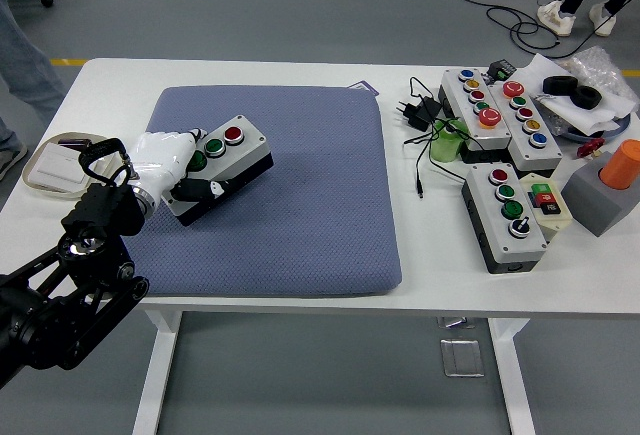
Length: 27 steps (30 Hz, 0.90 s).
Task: Pick up the button,place it on the desk,press the button,press the button
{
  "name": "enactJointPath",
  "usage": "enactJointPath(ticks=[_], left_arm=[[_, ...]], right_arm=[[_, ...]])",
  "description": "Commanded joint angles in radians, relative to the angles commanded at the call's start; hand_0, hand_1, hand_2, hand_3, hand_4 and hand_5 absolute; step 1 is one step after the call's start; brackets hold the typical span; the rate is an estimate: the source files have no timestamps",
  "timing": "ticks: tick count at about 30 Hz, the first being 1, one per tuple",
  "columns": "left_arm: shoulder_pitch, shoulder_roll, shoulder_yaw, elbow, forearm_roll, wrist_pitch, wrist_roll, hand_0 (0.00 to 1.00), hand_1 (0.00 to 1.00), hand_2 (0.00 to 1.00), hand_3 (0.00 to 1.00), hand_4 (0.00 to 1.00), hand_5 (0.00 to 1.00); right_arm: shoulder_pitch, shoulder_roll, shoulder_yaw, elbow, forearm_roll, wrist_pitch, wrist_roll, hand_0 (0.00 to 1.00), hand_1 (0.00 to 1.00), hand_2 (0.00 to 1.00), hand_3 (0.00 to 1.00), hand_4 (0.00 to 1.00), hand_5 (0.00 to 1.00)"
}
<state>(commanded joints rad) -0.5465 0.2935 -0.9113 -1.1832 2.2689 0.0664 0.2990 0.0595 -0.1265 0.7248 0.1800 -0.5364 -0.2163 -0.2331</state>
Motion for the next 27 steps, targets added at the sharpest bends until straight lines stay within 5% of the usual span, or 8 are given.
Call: enactJointPath(ticks=[2, 6, 12, 27], left_arm=[[-0.005, 0.013, 0.010, 0.001, 0.000, -0.002, -0.054, 0.442, 0.346, 0.280, 0.310, 0.466, 0.002], [-0.040, 0.080, 0.069, 0.005, 0.000, -0.044, -0.206, 0.442, 0.346, 0.280, 0.310, 0.466, 0.002], [-0.073, 0.128, 0.129, 0.008, 0.000, -0.034, -0.396, 0.439, 0.343, 0.277, 0.299, 0.450, 0.002], [-0.106, 0.122, 0.175, 0.032, 0.000, 0.039, -0.474, 0.449, 0.361, 0.290, 0.301, 0.468, 0.002]], right_arm=[[0.001, 0.000, 0.000, 0.000, -0.001, 0.000, 0.000, 0.627, 0.477, 0.539, 0.582, 0.279, 0.022], [0.001, -0.001, -0.005, 0.000, 0.005, 0.001, 0.000, 0.627, 0.477, 0.539, 0.582, 0.279, 0.022], [0.000, -0.001, -0.005, 0.000, 0.003, 0.002, -0.001, 0.627, 0.477, 0.539, 0.582, 0.279, 0.022], [-0.005, 0.000, -0.008, 0.000, 0.003, 0.001, -0.003, 0.627, 0.477, 0.539, 0.582, 0.279, 0.022]])
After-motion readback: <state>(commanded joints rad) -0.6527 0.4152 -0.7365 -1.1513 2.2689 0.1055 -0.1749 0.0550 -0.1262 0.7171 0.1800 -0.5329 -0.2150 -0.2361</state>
